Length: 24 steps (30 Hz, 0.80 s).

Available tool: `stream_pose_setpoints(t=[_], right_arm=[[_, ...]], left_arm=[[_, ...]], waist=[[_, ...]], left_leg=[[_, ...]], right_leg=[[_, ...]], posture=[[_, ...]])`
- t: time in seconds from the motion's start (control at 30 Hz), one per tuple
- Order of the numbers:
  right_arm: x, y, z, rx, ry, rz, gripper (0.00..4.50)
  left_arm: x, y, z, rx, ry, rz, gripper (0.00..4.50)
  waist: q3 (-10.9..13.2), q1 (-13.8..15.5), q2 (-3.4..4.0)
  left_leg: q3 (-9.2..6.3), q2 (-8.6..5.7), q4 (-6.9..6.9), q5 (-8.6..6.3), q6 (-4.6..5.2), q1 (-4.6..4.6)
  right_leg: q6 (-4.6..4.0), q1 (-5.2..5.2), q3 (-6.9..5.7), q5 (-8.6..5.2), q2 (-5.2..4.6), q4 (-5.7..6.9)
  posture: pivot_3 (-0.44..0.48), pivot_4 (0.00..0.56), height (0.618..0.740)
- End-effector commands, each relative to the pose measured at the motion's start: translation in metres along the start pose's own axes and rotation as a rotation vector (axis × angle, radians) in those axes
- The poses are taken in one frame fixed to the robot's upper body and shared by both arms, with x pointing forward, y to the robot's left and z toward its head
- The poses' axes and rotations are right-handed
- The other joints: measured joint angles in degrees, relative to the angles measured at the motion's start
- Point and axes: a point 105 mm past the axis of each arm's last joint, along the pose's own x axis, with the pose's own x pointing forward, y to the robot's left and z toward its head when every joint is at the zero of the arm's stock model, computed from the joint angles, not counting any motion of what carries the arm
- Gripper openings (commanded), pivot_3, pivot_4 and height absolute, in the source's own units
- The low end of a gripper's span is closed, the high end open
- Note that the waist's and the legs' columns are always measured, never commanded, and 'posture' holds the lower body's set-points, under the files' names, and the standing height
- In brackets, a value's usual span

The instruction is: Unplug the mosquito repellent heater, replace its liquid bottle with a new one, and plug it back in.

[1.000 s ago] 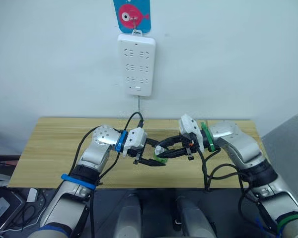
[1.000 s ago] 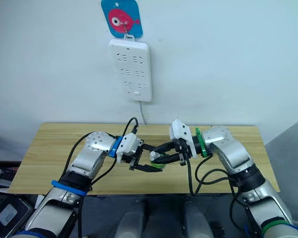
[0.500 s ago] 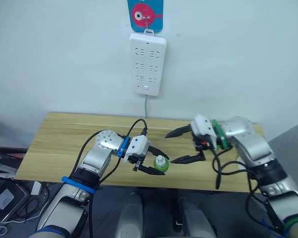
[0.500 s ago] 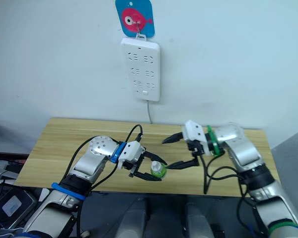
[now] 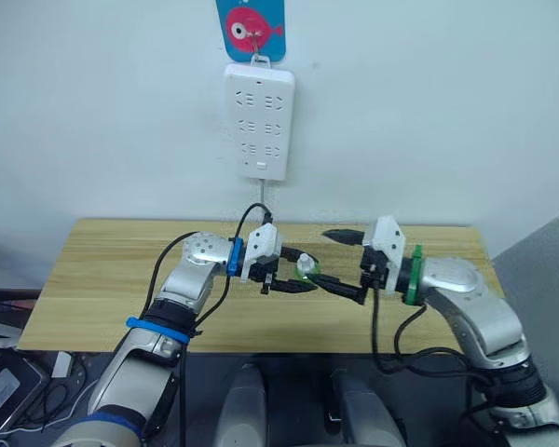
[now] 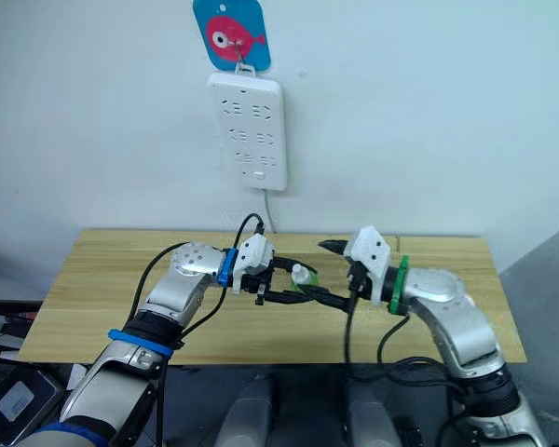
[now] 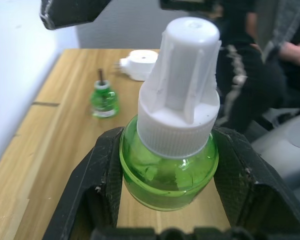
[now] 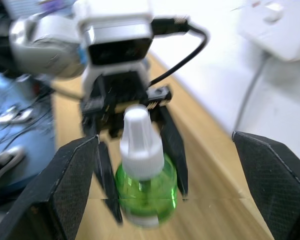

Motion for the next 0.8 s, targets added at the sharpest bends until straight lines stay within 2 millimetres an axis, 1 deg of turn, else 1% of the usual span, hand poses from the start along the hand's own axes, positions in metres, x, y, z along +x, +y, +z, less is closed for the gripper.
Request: stream_pose_setpoints(t=[0.03,0.1,0.2,0.23,0.37,0.53,0.73,0.8], right_arm=[[0.013,0.0,0.012,-0.031,-0.041,-0.053,4.46],[0.02,-0.001,0.011,-0.048,-0.035,-0.061,4.46],[0.023,-0.003,0.008,-0.066,-0.02,-0.067,4.46],[0.023,-0.003,0.008,-0.068,-0.018,-0.066,4.46],[0.018,-0.004,0.003,-0.074,0.005,-0.065,4.46],[0.004,-0.011,-0.003,-0.071,0.041,-0.095,4.46],[-0.025,-0.024,-0.003,-0.058,0.064,-0.147,4.46],[-0.038,-0.02,-0.002,-0.052,0.079,-0.12,4.46]], left_arm=[[0.001,0.005,0.01,0.036,-0.022,0.013,2.23],[0.002,0.005,0.011,0.039,-0.021,0.009,2.23],[0.003,0.005,0.012,0.043,-0.022,0.004,2.23],[0.004,0.005,0.012,0.044,-0.022,0.004,2.23],[0.004,0.005,0.012,0.045,-0.023,0.004,2.23],[0.004,0.006,0.011,0.044,-0.024,0.007,2.23],[0.004,0.006,0.011,0.042,-0.024,0.011,2.23],[0.003,0.006,0.01,0.041,-0.022,0.011,2.23]], waist=[[0.0,-0.1,0.0],[0.0,-0.1,0.01],[0.0,0.0,0.01],[0.0,0.0,0.01],[-0.1,0.0,0.01],[-0.1,-0.1,0.01],[-0.1,0.0,0.0],[-0.1,0.0,0.0]], left_leg=[[0.0,0.0,0.0,0.0,0.0,0.0],[0.01,0.0,0.01,0.0,0.0,-0.01],[0.01,0.0,0.01,0.0,0.0,-0.01],[0.0,0.0,0.01,0.0,0.0,-0.01],[0.01,0.0,0.0,0.0,0.0,-0.02],[0.0,0.0,0.0,0.0,0.0,-0.02],[0.0,-0.01,0.02,0.0,0.0,-0.02],[0.01,-0.01,0.02,0.0,0.0,-0.02]], right_leg=[[0.0,0.0,0.0,0.0,0.0,0.0],[0.0,0.0,0.0,0.0,0.0,0.0],[0.0,0.01,0.0,0.0,0.0,0.0],[0.0,0.01,-0.02,0.0,0.0,-0.01],[0.0,0.01,-0.01,0.0,-0.01,-0.03],[0.0,0.01,-0.02,0.0,-0.01,-0.02],[0.0,0.03,-0.02,0.01,-0.01,-0.02],[0.0,0.03,0.0,0.01,-0.01,-0.02]], posture=[[0.206,0.211,0.74],[0.203,0.203,0.74],[0.203,0.203,0.74],[0.202,0.191,0.74],[0.202,0.191,0.74],[0.202,0.191,0.74],[0.202,0.191,0.74],[0.188,0.196,0.74]])
